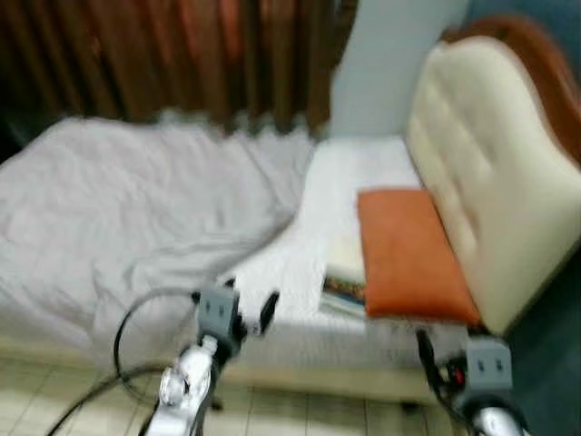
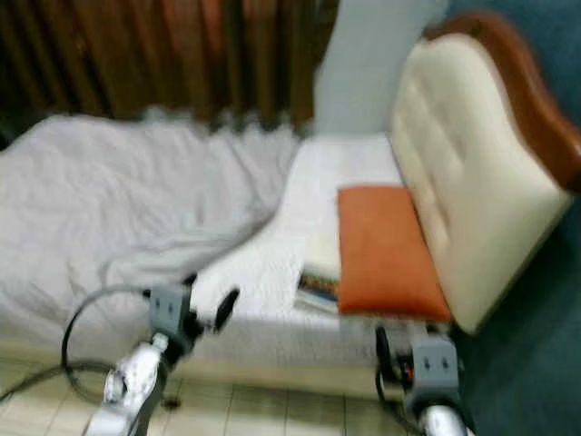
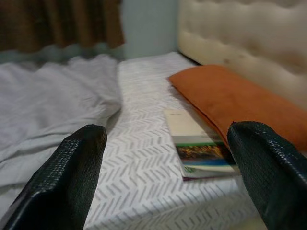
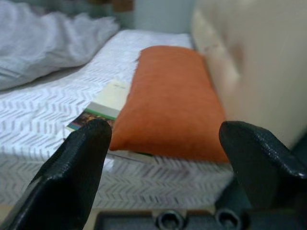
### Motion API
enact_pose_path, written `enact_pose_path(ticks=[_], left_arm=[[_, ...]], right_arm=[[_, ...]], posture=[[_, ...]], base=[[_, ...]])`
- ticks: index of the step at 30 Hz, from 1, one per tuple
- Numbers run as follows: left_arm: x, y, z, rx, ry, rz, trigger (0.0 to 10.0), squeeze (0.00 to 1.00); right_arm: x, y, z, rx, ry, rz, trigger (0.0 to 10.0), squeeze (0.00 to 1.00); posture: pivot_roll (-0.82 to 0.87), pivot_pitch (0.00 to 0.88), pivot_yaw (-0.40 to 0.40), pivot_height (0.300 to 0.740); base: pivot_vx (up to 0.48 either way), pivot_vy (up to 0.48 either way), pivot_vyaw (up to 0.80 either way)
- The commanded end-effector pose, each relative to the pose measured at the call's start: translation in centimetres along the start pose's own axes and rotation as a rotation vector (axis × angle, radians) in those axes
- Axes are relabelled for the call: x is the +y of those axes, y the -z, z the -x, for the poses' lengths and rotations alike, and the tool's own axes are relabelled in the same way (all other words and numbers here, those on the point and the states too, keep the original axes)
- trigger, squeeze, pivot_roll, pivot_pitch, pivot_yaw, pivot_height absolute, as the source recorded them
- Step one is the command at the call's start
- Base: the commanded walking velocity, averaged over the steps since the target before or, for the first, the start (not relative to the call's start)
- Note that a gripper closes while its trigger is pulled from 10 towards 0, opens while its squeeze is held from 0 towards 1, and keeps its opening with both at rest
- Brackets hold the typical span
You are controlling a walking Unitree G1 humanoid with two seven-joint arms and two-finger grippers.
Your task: Clean up the room
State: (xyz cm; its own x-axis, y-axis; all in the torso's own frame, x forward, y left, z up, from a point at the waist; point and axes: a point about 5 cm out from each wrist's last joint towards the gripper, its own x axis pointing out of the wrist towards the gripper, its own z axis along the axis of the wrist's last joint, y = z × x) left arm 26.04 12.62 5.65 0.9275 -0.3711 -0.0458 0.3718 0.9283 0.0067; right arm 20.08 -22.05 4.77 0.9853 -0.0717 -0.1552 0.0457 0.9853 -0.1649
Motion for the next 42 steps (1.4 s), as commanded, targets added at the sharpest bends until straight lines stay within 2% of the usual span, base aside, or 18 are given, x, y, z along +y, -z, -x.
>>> enact_pose_path(ticks=[1,4,9,13,26,42], left_arm=[[0.2,-0.8,0.0,-0.036,0.001,-0.038,10.0,0.0],[-0.3,-1.2,-0.6,-0.036,0.016,-0.008,10.0,0.0],[0.3,-0.8,-1.0,-0.021,-0.039,0.07,10.0,0.0],[0.3,-0.5,-1.2,0.0,-0.03,0.068,10.0,0.0],[0.2,0.0,-1.3,0.03,0.001,0.07,10.0,0.0],[0.3,0.1,-1.5,0.05,0.021,0.057,10.0,0.0]], right_arm=[[0.3,-0.6,-0.4,-0.025,-0.024,0.006,10.0,0.0],[0.3,-1.2,-1.4,-0.045,-0.017,-0.004,10.0,0.0],[0.7,-1.7,-2.3,-0.063,-0.026,-0.013,10.0,0.0],[0.9,-2.0,-2.9,-0.072,-0.039,-0.018,10.0,0.0],[1.3,-1.8,-2.9,-0.069,-0.058,-0.023,10.0,0.0],[1.3,-1.4,-2.9,-0.05,-0.062,-0.018,10.0,0.0]], posture=[[-0.11,0.035,-0.016,0.74],[-0.11,0.035,-0.012,0.74],[-0.11,0.037,-0.007,0.74],[-0.11,0.04,0.0,0.74],[-0.12,0.053,0.009,0.74],[-0.13,0.071,0.021,0.74]], base=[[0.0,0.0,0.0],[0.0,0.0,0.0],[0.418,0.0,0.0],[0.418,0.0,0.0],[0.415,0.186,0.0],[0.414,0.226,-0.76]])
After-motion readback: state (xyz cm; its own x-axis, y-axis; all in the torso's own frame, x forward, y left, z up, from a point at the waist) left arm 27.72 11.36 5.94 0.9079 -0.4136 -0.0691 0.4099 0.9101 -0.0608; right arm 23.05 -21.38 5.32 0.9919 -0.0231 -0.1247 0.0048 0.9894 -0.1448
